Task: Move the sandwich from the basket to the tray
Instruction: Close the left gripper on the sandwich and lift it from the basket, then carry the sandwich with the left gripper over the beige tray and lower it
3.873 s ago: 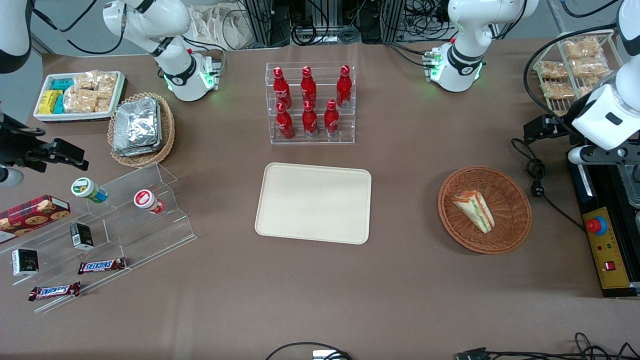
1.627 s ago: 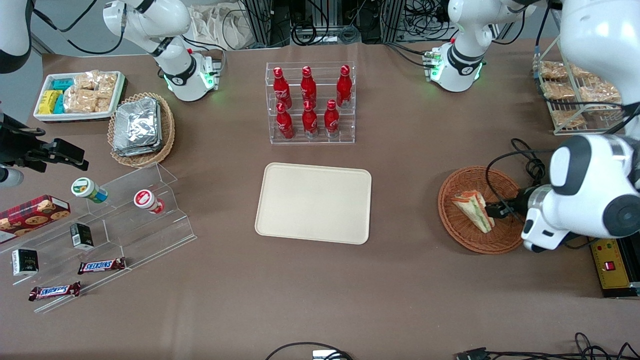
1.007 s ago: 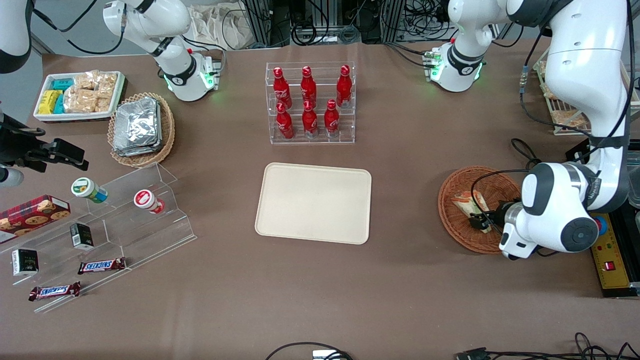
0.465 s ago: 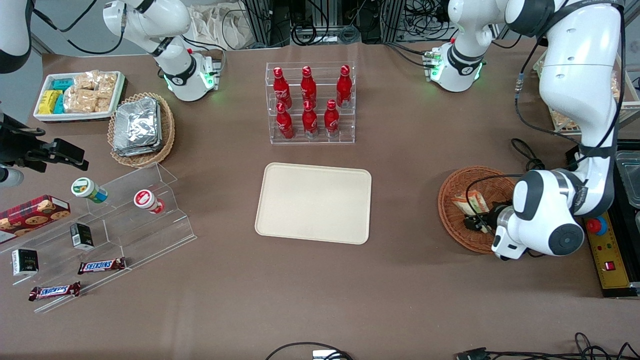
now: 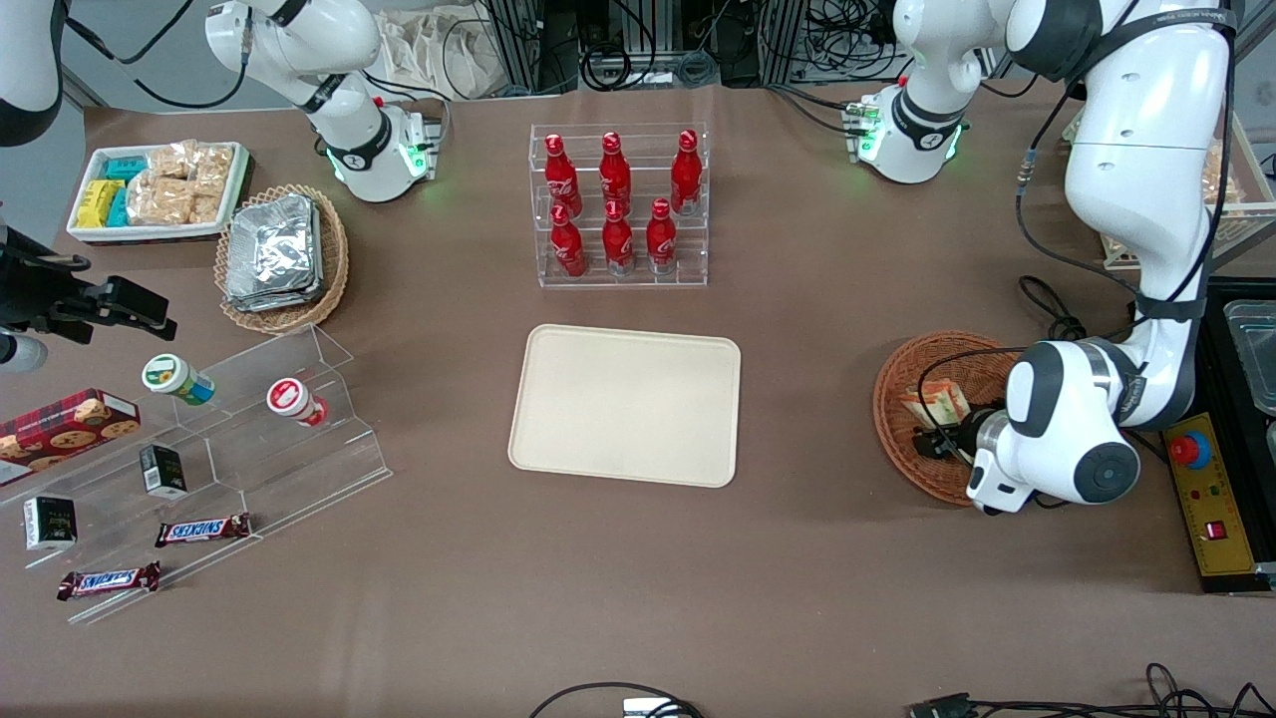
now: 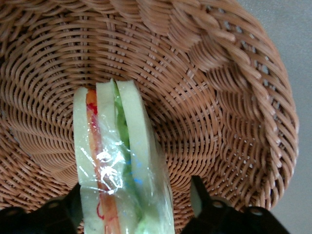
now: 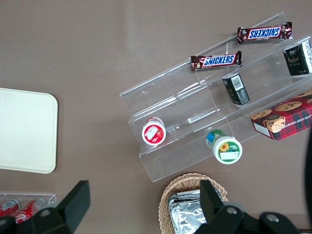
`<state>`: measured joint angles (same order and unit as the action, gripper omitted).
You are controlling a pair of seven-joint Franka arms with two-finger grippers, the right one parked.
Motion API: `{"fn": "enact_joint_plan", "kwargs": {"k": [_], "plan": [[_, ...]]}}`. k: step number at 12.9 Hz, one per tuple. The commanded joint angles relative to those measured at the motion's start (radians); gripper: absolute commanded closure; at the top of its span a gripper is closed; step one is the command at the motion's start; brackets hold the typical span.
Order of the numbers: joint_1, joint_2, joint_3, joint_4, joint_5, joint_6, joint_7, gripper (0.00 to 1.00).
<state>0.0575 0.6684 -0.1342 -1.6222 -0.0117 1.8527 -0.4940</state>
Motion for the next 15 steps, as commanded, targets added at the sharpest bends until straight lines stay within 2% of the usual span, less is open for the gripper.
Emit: {"fn": "enact_joint_plan", "kwargs": {"k": [1, 3, 5, 8, 11, 15], "plan": [[0.004, -0.021, -0.004, -0.015, -0.019, 0.005, -0.014, 0.67], [0.001, -0.047, -0.005, -0.009, -0.021, -0.032, -0.067, 0.82], [-0.016, -0.094, -0.012, 0.017, -0.017, -0.104, -0.103, 0.88], [-0.027, -0.18, -0.056, 0.038, -0.016, -0.187, -0.103, 0.9], [-0.027, -0.249, -0.134, 0.042, 0.009, -0.211, -0.011, 0.89], [-0.027, -0.265, -0.28, 0.045, 0.108, -0.196, 0.112, 0.88]]}}
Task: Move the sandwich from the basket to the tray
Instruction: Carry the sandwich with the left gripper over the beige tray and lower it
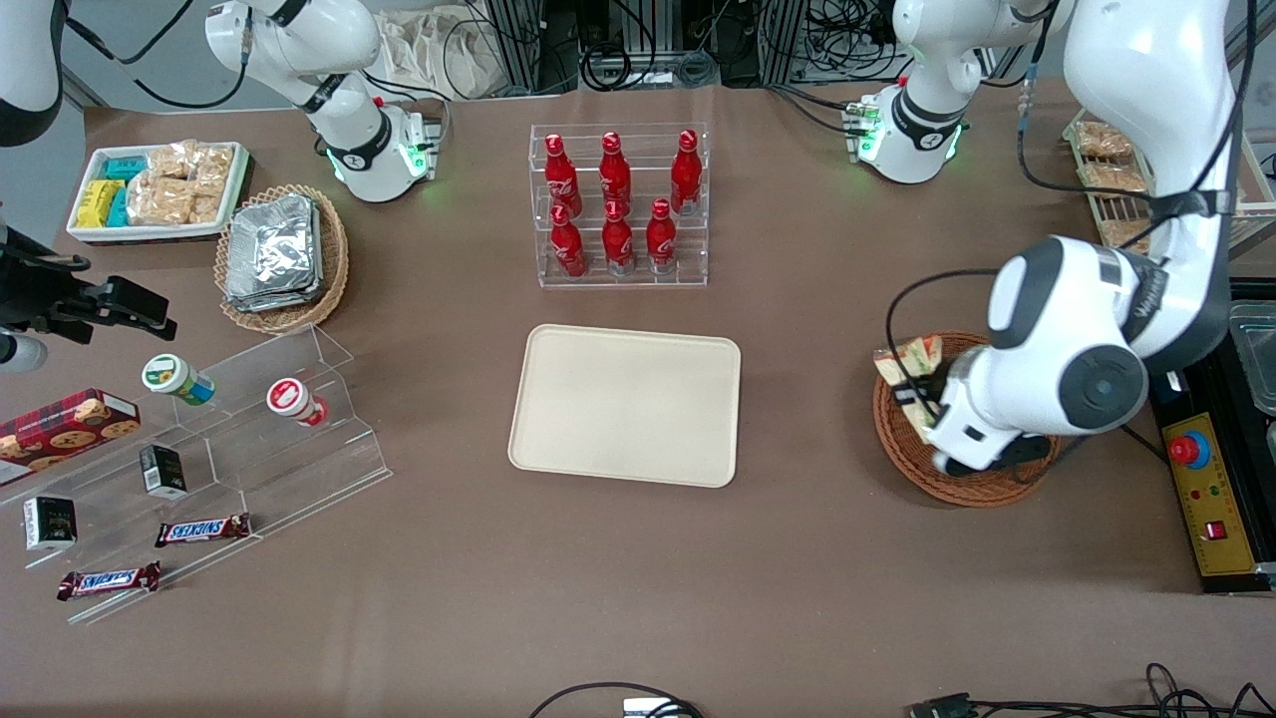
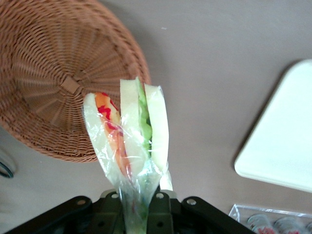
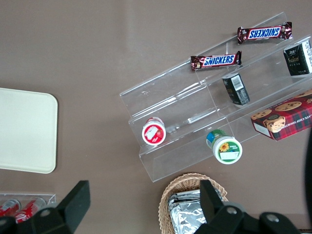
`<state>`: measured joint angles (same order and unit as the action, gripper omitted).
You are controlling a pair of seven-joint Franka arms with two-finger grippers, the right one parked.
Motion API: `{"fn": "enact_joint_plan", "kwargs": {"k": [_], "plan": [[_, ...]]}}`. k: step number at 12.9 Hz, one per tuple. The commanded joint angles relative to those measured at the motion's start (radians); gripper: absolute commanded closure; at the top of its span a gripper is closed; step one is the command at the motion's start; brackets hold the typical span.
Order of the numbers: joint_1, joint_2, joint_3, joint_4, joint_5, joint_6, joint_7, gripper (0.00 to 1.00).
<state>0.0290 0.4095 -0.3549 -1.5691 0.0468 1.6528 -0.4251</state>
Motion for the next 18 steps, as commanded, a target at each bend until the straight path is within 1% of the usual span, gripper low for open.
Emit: {"fn": "enact_joint_plan", "kwargs": {"k": [1, 2, 5, 7, 9, 12, 14, 15, 17, 18], "plan": [[0.002, -0.002, -0.097, -0.006, 0.076, 0.019, 0.058, 0.88], [0.002, 0.006, -0.125, -0.008, 0.084, 0.048, 0.075, 0.88], [-0.001, 0.057, -0.176, -0.011, 0.074, 0.136, 0.075, 0.87], [-0.006, 0.099, -0.202, -0.015, 0.074, 0.177, 0.049, 0.83], [-0.061, 0.118, -0.203, -0.019, 0.084, 0.223, -0.015, 0.84], [-0.084, 0.17, -0.205, -0.02, 0.088, 0.301, -0.107, 0.84], [-0.159, 0.195, -0.194, -0.022, 0.097, 0.35, -0.144, 0.84], [-0.162, 0.221, -0.194, -0.022, 0.117, 0.375, -0.19, 0.84], [-0.21, 0.258, -0.196, -0.026, 0.22, 0.4, -0.28, 0.84], [-0.224, 0.271, -0.194, -0.026, 0.235, 0.412, -0.302, 0.84]]}}
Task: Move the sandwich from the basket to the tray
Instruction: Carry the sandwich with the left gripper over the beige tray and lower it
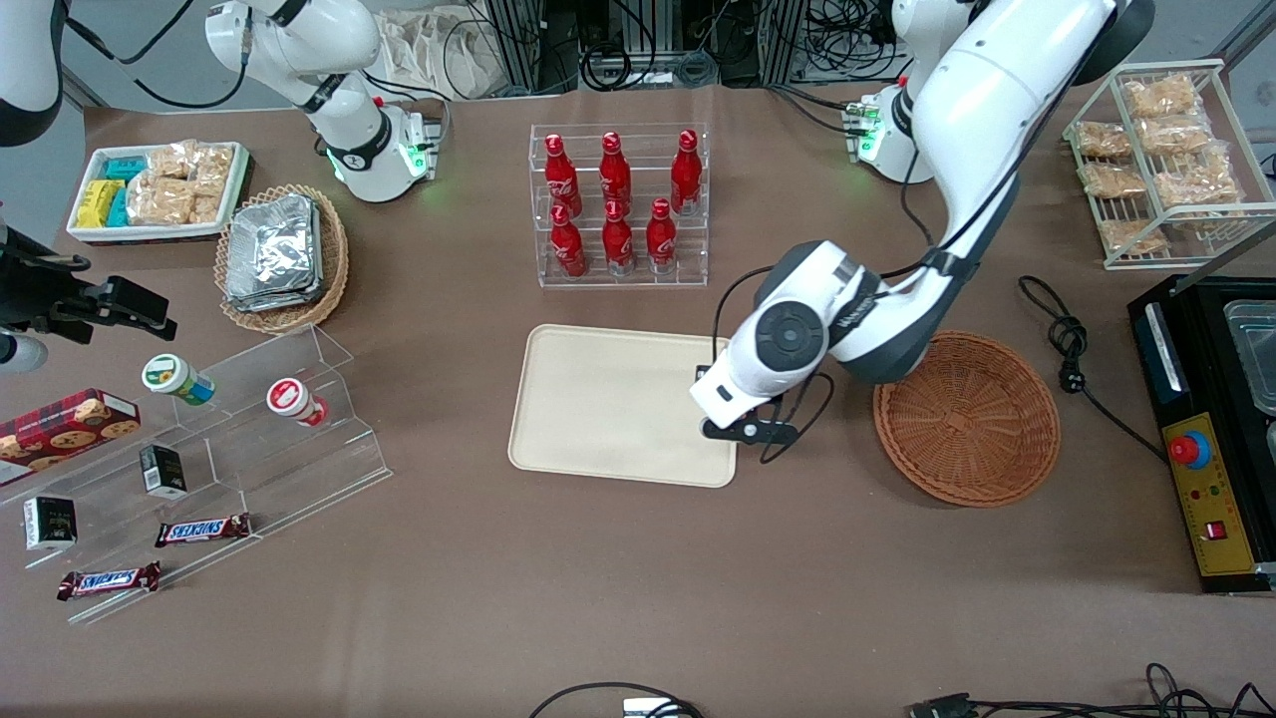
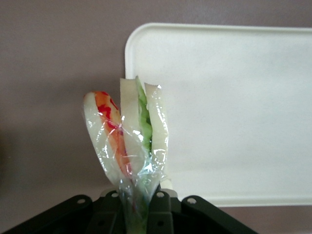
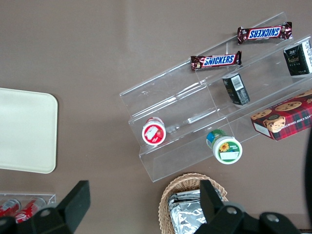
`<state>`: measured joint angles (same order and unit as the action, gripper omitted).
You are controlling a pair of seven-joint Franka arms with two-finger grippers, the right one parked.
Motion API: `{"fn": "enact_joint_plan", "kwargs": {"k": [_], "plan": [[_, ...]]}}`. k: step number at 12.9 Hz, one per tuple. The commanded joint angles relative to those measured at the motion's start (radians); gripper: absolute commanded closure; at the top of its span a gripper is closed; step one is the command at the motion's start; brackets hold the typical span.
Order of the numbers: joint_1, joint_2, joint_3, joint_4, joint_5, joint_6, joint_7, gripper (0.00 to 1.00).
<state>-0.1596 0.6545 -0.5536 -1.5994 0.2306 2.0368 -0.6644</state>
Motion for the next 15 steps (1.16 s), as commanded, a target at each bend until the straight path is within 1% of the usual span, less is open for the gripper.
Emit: {"fn": "enact_joint_plan", "kwargs": {"k": [1, 5, 6, 7, 8, 13, 15], "plan": [[-0.038, 0.042, 0.004, 0.004, 0.053, 0.043, -0.078, 0.84], [-0.043, 0.066, 0.004, 0.003, 0.055, 0.066, -0.081, 0.83], [-0.043, 0.08, 0.004, 0.004, 0.055, 0.066, -0.083, 0.71], [-0.043, 0.085, 0.004, 0.004, 0.055, 0.068, -0.083, 0.34], [-0.043, 0.085, 0.004, 0.004, 0.058, 0.069, -0.083, 0.0], [-0.041, 0.079, 0.004, 0.01, 0.055, 0.065, -0.081, 0.0], [-0.031, 0.05, 0.003, 0.027, 0.053, 0.028, -0.074, 0.0]]}}
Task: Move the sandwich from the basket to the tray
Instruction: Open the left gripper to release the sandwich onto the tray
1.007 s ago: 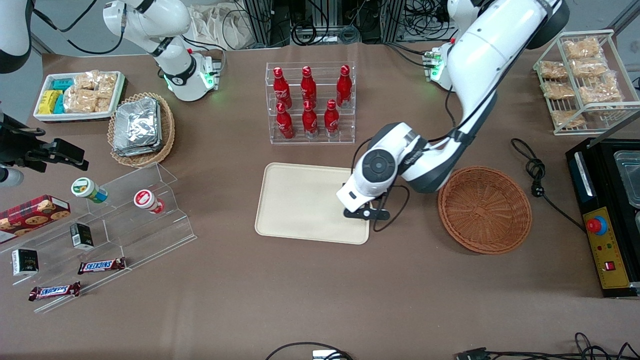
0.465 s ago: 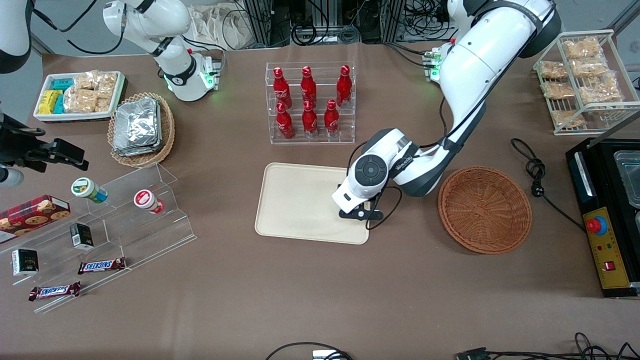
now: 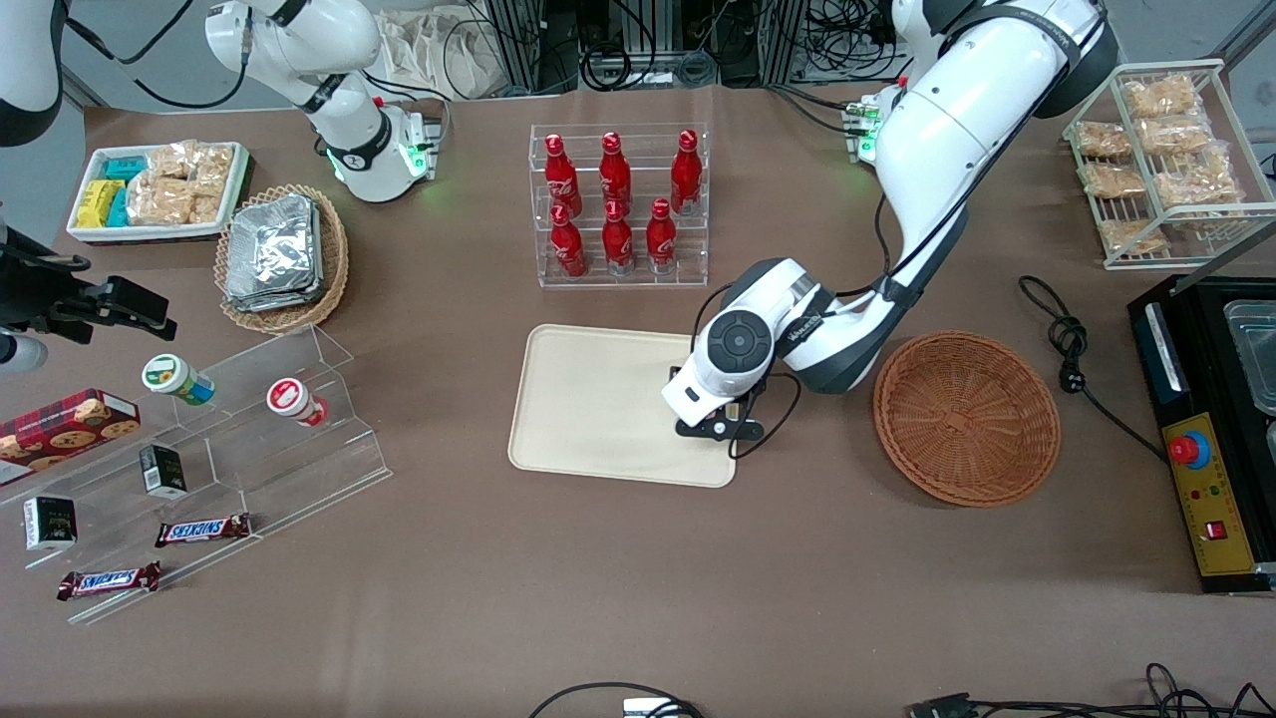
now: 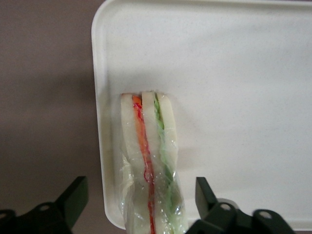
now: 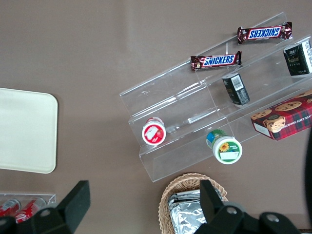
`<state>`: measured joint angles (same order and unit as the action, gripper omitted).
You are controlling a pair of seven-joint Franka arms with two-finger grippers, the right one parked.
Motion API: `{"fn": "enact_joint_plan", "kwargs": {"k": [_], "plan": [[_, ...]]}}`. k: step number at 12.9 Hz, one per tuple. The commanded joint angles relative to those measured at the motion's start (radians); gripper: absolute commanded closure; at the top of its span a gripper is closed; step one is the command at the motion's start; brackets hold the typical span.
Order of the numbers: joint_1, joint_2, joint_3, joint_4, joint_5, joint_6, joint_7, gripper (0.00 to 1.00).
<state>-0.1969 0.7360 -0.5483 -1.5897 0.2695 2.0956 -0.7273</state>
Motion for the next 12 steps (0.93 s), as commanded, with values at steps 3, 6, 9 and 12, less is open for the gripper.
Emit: {"fn": "enact_joint_plan", "kwargs": {"k": [3, 6, 9, 12], "plan": [[0.02, -0.125, -0.001, 0.079, 0.004, -0.237, -0.003, 0.0], [0.121, -0.281, -0.01, 0.086, -0.006, -0.392, 0.002, 0.0], [0.196, -0.436, -0.009, 0.086, -0.01, -0.535, 0.104, 0.0], [0.318, -0.562, -0.005, 0.109, -0.085, -0.647, 0.236, 0.0]]}}
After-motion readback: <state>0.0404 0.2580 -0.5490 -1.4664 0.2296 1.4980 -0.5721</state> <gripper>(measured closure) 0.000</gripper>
